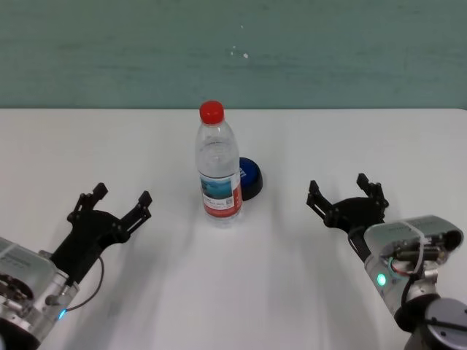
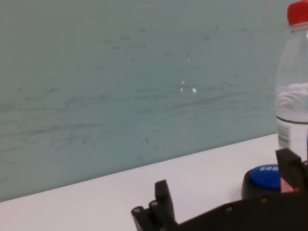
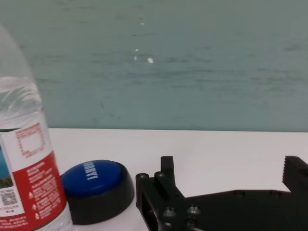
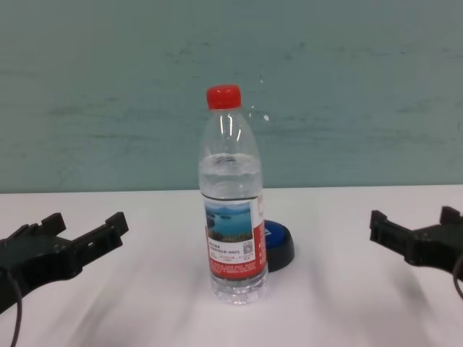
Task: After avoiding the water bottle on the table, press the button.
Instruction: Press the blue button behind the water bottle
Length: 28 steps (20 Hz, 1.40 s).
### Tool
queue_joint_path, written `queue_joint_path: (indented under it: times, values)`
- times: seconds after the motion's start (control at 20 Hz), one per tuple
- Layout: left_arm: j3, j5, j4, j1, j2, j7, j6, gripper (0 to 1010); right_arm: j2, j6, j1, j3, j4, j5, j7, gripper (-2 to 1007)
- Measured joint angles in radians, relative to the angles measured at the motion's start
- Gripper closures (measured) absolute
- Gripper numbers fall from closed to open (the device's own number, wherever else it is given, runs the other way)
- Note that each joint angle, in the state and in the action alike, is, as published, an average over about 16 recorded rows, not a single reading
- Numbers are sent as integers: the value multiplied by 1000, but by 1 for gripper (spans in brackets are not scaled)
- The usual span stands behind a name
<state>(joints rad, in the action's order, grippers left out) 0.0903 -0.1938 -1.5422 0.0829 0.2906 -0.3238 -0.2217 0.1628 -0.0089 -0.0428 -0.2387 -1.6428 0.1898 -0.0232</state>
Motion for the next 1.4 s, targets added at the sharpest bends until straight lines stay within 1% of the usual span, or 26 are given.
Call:
queue_joint_path:
  times: [0.25,0.55,1.05,1.4]
  values:
    - [-2,2,3,-2,-1,2,0,0,1,27,24,17,10,-4,33,1]
    - [-3,3,4,-4,-2,4,-1,0,-2,54,69,33,46,-19,70,1]
    - [-4,4,5,-5,-3,5,-1,0,-11,77,145,54,122,-46,122,1]
    - [-4,4,6,-5,-3,5,-1,0,-16,87,207,59,185,-60,164,1]
